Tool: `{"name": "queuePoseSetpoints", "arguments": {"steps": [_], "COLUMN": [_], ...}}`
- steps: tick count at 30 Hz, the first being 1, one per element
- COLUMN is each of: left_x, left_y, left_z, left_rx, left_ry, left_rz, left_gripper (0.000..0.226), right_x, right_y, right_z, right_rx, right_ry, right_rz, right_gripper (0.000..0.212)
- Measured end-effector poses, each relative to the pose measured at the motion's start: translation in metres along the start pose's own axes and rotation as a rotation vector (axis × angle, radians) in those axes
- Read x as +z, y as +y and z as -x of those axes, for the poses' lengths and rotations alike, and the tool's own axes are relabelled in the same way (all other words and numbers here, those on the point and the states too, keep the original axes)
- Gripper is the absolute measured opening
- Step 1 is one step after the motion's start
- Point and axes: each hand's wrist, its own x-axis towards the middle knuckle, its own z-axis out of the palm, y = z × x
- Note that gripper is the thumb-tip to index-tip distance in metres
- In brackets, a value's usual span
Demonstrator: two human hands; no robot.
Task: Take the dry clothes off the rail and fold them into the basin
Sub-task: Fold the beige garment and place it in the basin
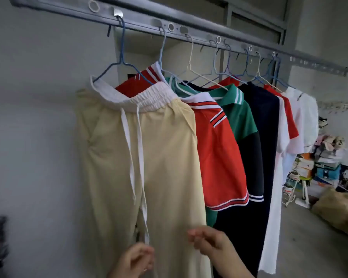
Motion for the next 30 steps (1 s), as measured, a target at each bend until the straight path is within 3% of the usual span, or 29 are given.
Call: {"name": "queuePoseSetpoints", "arguments": {"steps": [2,5,10,18,22,26,30], "left_x": [-0.004,-0.017,-0.031,-0.053,-0.065,-0.073,-0.071], "left_y": [0.028,0.071,0.141,0.235,0.272,0.292,0.304], "left_z": [-0.012,-0.012,-0.016,-0.037,-0.05,-0.067,-0.08], "left_rx": [0.109,0.278,0.511,0.745,0.867,0.967,1.012], "left_ry": [0.101,0.117,0.153,0.212,0.295,0.46,0.613], "left_rz": [0.035,-0.018,-0.091,-0.224,-0.314,-0.428,-0.47], "left_gripper": [0.023,0.023,0.021,0.023,0.023,0.018,0.013], "right_x": [0.013,0.02,0.02,0.016,0.01,0.003,-0.006], "right_y": [-0.024,-0.06,-0.118,-0.199,-0.23,-0.255,-0.266], "right_z": [-0.014,-0.028,-0.055,-0.103,-0.128,-0.149,-0.168], "right_rx": [-0.134,-0.383,-0.701,-0.82,-0.809,-0.646,-0.597], "right_ry": [0.081,0.205,0.353,0.582,0.501,0.244,-0.014], "right_rz": [0.073,0.149,0.411,0.455,0.336,0.249,0.233], "right_gripper": [0.029,0.04,0.04,0.045,0.046,0.045,0.048]}}
